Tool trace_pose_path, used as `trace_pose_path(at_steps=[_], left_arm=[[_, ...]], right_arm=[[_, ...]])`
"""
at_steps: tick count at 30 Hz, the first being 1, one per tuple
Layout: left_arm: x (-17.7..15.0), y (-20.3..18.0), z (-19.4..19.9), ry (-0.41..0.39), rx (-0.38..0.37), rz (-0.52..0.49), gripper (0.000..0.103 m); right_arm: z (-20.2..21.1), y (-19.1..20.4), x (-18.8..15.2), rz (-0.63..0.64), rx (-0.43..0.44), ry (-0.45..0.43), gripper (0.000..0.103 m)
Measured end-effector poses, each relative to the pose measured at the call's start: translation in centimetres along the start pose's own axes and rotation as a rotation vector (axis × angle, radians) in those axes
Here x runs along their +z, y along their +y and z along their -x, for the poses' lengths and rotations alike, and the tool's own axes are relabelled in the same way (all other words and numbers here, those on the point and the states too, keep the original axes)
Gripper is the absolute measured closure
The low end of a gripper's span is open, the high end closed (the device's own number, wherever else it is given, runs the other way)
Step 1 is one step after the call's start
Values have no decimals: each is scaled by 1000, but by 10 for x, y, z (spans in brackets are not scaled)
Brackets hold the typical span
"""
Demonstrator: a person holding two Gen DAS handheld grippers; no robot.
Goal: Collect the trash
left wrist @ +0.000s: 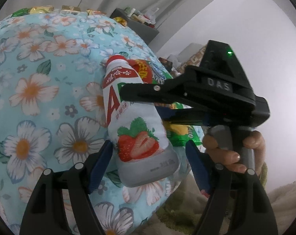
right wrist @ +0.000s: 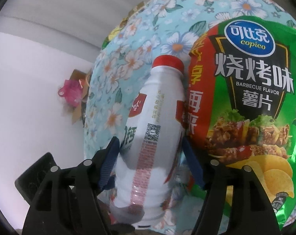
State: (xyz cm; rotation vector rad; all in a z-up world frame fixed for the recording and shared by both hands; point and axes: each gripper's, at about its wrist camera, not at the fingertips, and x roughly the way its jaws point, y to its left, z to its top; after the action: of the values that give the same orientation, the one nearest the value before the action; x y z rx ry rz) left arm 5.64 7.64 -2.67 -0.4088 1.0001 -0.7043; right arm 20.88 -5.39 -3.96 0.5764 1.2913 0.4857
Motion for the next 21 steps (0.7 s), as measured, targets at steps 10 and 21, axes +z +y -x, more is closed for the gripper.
trace_pose_path(at_steps=[10, 21], left_arm=[[-3, -6, 5, 18, -16, -33, 29], [20, -18, 57, -102, -51, -69, 29]], right_arm=[[1, -21, -2, -87, 106, -25, 40], [71, -39, -23, -84, 332, -143, 40]])
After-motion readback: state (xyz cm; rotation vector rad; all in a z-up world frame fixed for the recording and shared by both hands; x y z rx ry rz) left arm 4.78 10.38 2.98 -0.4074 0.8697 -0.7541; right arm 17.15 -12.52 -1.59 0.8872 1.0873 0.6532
